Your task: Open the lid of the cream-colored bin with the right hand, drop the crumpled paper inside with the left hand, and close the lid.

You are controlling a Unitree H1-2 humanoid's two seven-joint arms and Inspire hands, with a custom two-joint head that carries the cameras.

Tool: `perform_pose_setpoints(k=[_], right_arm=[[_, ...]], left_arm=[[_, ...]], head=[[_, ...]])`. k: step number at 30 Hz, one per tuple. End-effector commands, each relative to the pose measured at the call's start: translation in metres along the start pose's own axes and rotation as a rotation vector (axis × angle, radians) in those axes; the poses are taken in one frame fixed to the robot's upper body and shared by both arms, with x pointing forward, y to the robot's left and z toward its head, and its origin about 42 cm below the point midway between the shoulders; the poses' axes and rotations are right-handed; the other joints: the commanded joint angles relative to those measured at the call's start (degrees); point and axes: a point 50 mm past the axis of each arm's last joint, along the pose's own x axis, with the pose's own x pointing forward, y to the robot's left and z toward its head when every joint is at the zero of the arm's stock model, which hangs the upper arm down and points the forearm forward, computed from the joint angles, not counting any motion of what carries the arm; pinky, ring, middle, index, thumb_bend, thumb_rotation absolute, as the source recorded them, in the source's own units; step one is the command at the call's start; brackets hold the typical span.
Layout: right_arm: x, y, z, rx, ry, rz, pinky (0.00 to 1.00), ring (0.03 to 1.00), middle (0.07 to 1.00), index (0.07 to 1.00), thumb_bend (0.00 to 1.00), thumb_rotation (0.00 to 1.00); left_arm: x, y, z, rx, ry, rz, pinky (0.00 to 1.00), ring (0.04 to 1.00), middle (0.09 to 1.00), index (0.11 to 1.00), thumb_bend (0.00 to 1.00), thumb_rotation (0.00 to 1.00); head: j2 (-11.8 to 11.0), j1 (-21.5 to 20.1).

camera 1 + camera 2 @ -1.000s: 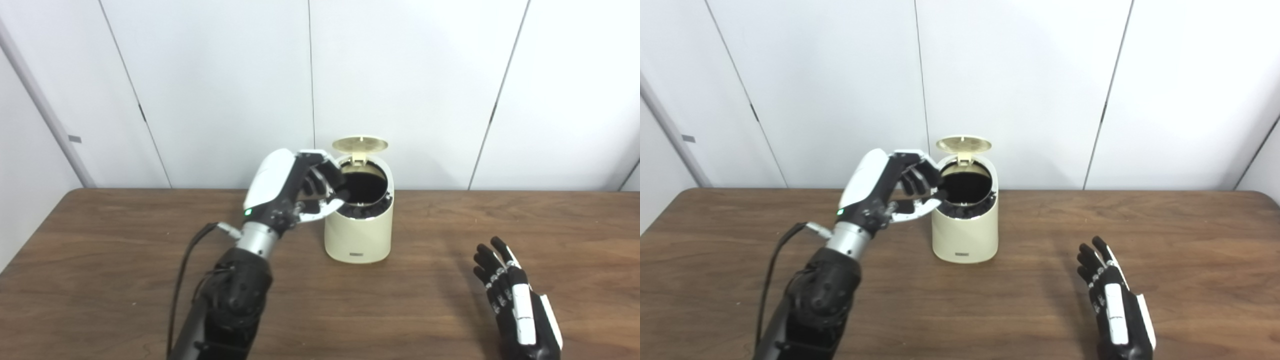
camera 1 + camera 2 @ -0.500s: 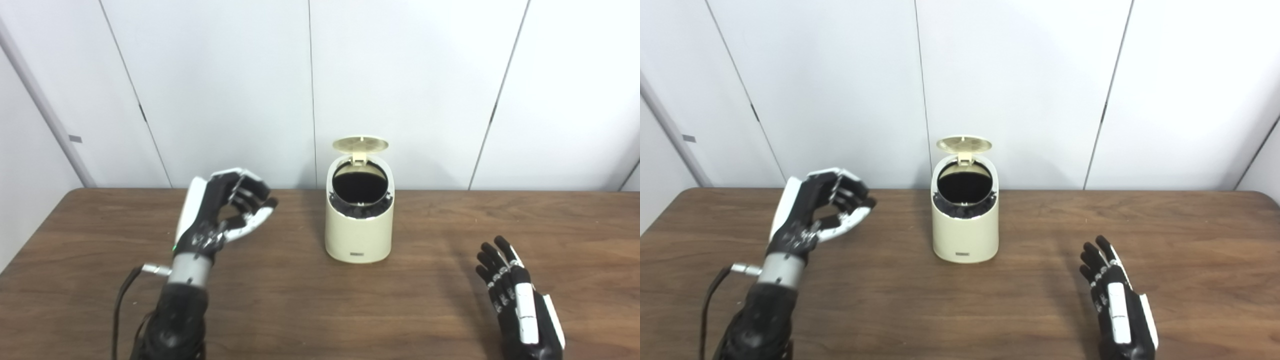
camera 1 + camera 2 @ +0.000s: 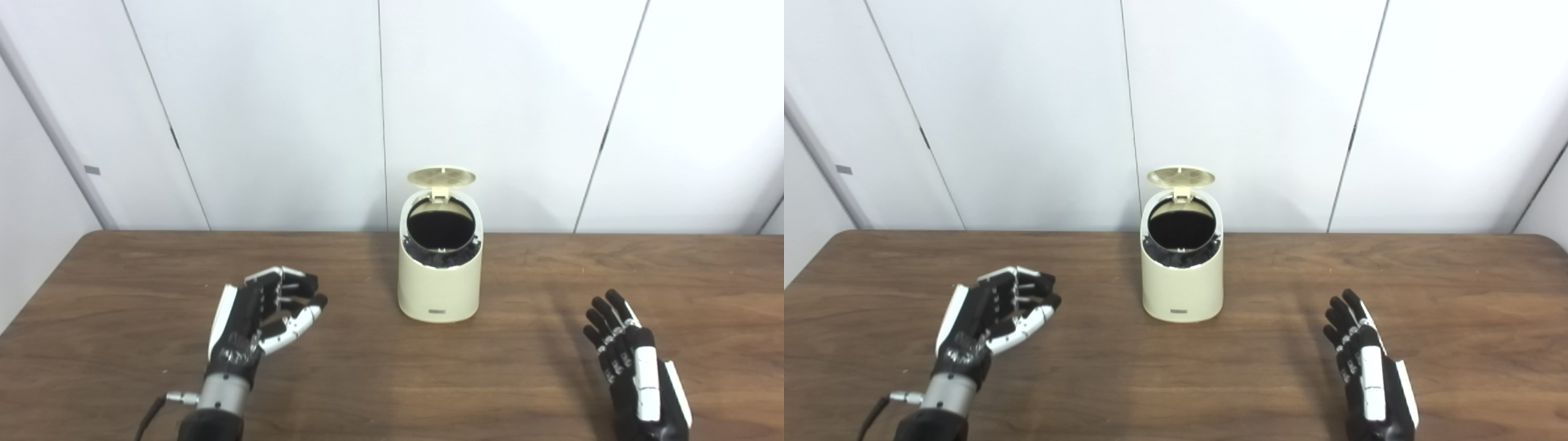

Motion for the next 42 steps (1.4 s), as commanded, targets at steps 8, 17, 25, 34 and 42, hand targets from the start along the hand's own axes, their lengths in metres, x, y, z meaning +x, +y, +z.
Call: perform_pose_setpoints(k=[8,17,25,34,42], right_arm=[[0.003,0.002,-0.004,0.018,0.010,0.003,0.93,0.923,0.906,0.931,0.48,0.93],[0.002,-0.002,-0.001,0.038,-0.006,0.004,0.93,0.918,0.898,0.921,0.48,0.91],[0.000,-0.006,0.007,0.032,-0.017,0.015,0.92,0.924,0.905,0.923,0.50,0.90],[0.005,-0.006,0.023,-0.037,-0.022,0.085,0.99,0.978,0.952,0.935,0.54,0.93],[0.026,0.002,0.051,-0.106,-0.071,0.138,0.99,0.980,0.958,0.936,0.58,0.92]], left_arm=[[-0.015,-0.005,-0.014,-0.197,0.036,-0.041,1.00,0.993,0.999,0.999,0.34,0.57],[-0.025,-0.007,-0.038,-0.173,0.020,0.028,1.00,1.000,1.000,1.000,0.40,0.78],[-0.035,-0.007,-0.056,-0.115,0.021,0.088,1.00,1.000,1.000,1.000,0.43,0.86],[-0.038,-0.007,-0.072,-0.093,0.030,0.121,1.00,1.000,1.000,1.000,0.48,0.83],[-0.041,-0.012,-0.086,-0.095,0.044,0.110,1.00,1.000,1.000,1.000,0.48,0.83]], head=[[0.18,0.25],[0.79,0.06],[1.53,-0.66],[2.19,-2.46],[2.17,-3.85]])
